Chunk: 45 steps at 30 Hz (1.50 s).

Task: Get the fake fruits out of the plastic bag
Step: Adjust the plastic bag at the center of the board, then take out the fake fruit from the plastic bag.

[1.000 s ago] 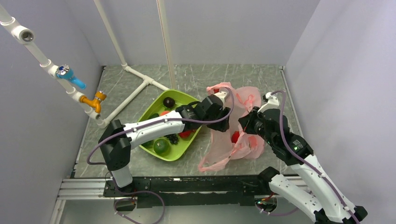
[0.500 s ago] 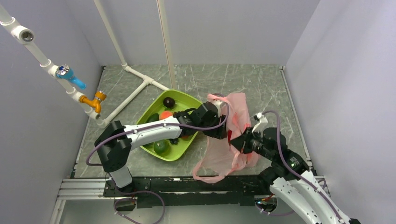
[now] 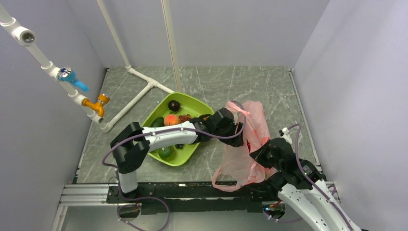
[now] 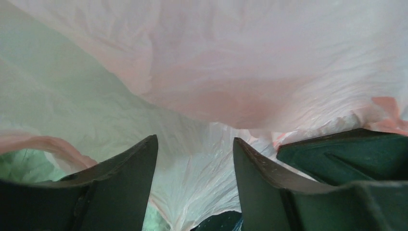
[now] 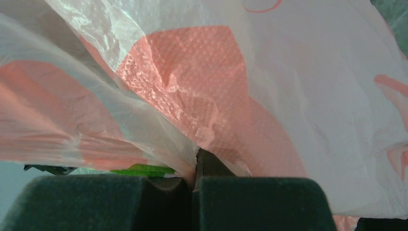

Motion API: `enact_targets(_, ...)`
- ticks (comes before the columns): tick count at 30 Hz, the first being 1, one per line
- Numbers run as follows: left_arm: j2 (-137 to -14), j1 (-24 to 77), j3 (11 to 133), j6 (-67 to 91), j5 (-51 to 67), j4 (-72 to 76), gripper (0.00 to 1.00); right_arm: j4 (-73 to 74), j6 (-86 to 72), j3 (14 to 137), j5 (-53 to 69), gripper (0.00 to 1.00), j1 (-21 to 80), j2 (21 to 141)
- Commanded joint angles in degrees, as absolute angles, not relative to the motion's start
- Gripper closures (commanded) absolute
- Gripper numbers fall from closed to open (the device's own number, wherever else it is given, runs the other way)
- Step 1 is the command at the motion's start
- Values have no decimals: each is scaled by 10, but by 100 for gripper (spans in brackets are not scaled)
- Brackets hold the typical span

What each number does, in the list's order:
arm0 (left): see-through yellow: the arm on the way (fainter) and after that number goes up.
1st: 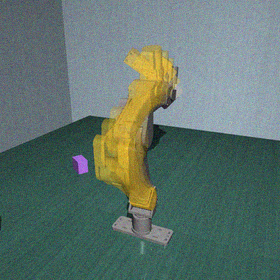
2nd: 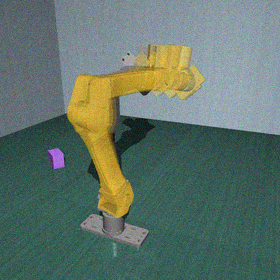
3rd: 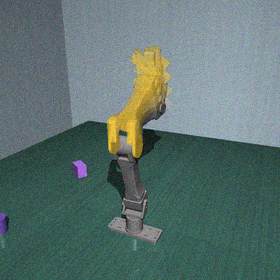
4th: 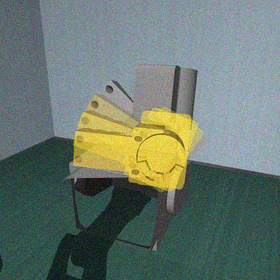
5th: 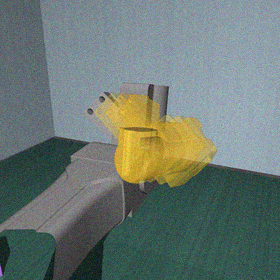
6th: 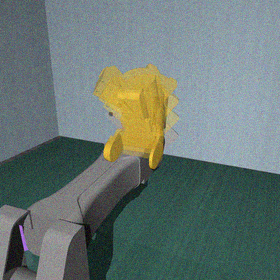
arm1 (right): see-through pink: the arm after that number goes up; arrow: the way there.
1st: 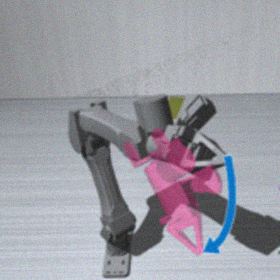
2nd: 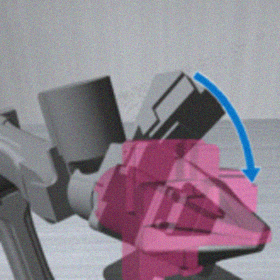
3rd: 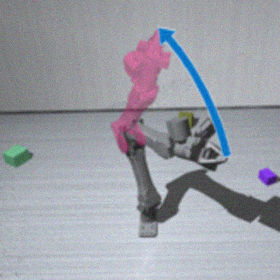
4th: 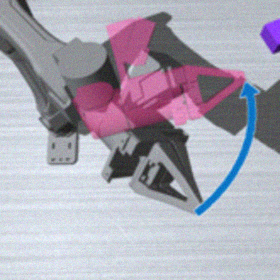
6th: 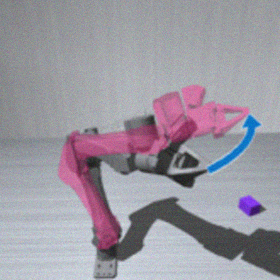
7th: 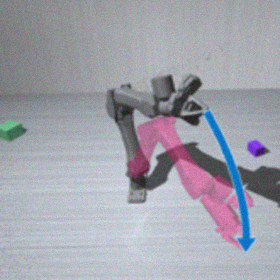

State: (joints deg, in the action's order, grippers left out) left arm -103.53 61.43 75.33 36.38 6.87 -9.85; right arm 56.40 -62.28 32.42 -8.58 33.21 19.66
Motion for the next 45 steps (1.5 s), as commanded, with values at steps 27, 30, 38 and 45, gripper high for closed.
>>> enact_targets(27, -841, 657, 541, 339, -81, 61, 51, 204, -394, 345, 267, 100, 333, 298)
enact_targets(30, -868, 674, 556, 328, -95, 59, 54, 261, -405, 323, 205, 100, 334, 237)
enact_targets(38, -937, 684, 599, 313, -141, 60, 31, 295, -428, 292, 188, 100, 333, 195)
enact_targets(45, -999, 684, 667, 286, -182, -6, 11, 300, -415, 300, 193, 100, 334, 201)
